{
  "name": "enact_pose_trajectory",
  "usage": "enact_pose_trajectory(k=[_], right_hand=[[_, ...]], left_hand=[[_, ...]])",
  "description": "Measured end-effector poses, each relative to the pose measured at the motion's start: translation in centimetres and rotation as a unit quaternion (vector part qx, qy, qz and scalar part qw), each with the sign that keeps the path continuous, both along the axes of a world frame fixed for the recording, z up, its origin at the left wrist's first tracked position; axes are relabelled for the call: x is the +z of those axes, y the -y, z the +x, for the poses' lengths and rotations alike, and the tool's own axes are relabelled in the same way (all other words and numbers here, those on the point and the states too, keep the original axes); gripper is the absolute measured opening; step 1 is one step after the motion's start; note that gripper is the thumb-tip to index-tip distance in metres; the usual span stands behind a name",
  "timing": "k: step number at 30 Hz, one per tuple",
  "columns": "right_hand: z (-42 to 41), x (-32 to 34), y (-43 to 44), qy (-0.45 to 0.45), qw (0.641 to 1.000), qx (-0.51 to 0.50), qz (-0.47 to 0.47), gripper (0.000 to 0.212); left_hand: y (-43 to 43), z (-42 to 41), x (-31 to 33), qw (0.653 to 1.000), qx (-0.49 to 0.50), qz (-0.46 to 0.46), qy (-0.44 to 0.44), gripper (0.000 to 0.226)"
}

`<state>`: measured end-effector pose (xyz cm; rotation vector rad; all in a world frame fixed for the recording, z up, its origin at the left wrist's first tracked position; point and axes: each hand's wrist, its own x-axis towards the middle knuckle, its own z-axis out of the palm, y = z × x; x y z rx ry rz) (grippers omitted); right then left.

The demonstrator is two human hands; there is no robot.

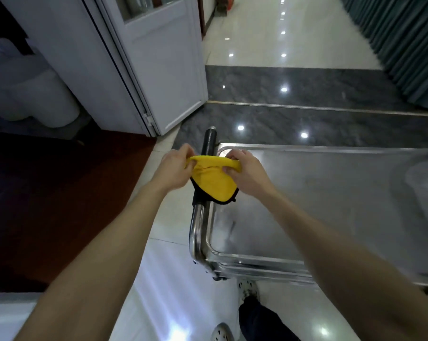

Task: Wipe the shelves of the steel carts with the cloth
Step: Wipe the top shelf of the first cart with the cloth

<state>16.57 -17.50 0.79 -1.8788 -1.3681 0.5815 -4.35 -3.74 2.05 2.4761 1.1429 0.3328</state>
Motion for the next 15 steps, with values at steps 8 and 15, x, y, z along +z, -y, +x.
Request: enact_pose_trajectory(k=[8,15], right_hand=[[2.2,-0.8,11.2,-0.002,0.993,-0.121,-0.015,0.023],[3.9,-6.4,17.0,-0.022,0.986,-0.140,-0.085,0.023]], left_hand=[[8.5,2.6,1.1,0.992,-0.084,-0.058,0.078,0.007],[13.7,5.5,-4.7,0.983,-0.074,-0.168,0.012,0.018]])
